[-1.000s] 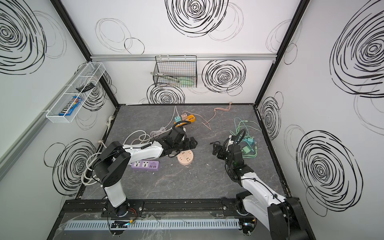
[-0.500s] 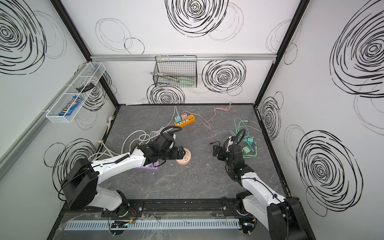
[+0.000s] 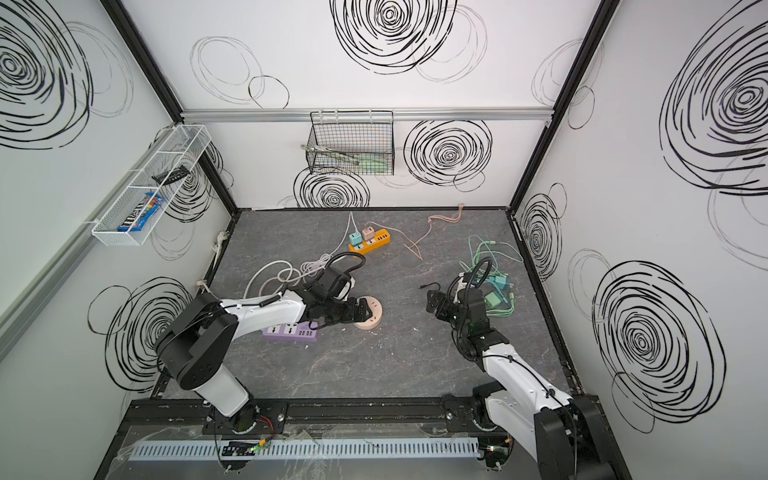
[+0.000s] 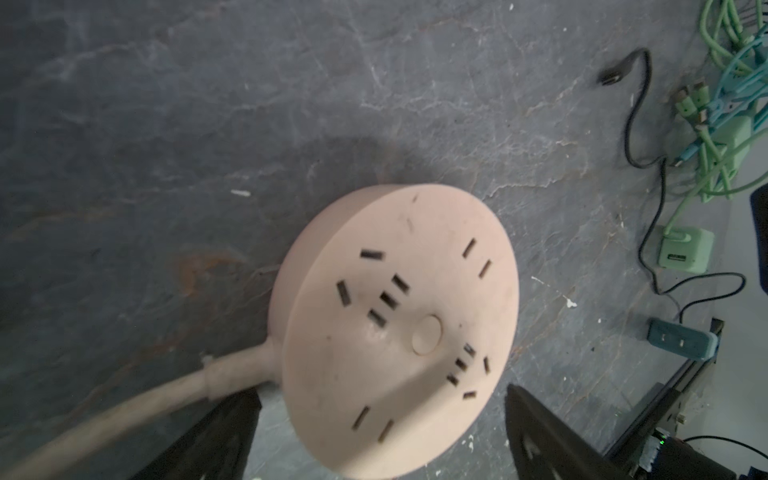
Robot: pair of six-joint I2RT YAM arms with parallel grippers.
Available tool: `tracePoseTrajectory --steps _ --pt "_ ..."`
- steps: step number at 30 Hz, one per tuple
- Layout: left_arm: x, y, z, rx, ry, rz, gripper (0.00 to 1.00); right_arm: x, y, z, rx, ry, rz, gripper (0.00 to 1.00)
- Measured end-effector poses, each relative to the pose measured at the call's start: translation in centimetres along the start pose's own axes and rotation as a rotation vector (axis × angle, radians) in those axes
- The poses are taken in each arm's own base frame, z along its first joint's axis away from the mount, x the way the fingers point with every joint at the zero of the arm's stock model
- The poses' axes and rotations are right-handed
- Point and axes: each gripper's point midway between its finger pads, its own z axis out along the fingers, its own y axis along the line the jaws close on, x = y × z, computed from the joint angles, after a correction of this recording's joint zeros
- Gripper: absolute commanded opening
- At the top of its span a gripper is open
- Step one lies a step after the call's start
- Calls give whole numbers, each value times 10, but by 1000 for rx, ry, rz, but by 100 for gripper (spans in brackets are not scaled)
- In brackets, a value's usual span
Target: Insert the plug
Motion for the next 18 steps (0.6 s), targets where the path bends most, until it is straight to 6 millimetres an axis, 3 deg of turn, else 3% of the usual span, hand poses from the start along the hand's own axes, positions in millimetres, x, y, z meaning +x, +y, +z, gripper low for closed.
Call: tracePoseTrajectory --steps 10,18 --pt "-49 -24 29 25 -59 96 96 -5 -11 -1 52 -25 8 97" --pt "-59 -31 36 22 -67 135 96 -11 -21 -2 111 -51 -33 97"
